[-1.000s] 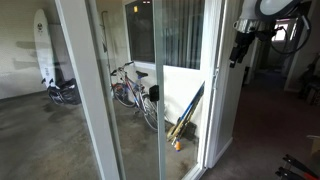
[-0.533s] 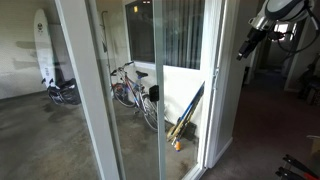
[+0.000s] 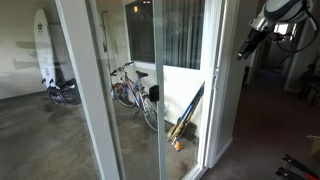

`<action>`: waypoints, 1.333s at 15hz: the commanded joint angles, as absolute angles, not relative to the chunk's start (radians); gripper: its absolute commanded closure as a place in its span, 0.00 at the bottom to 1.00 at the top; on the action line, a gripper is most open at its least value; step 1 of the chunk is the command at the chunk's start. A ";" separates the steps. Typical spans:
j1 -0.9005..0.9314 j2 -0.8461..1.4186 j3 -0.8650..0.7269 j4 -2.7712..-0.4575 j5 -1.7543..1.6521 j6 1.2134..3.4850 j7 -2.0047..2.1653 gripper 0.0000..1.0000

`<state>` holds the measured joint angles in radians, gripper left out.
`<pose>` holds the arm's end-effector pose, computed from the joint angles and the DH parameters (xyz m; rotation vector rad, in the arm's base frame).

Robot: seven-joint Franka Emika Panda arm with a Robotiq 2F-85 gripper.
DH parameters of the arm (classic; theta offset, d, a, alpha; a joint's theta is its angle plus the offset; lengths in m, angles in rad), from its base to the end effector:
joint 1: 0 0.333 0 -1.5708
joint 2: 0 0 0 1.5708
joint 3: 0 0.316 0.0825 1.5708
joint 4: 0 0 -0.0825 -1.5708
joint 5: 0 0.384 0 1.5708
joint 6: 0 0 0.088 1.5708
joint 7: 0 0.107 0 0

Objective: Slide open the door

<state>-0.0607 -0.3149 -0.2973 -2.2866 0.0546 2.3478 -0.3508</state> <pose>0.4559 -0.1798 0.5109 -3.0786 0.0635 -0.6017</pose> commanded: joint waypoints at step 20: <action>-0.125 0.067 -0.389 -1.883 0.602 2.199 -1.014 0.00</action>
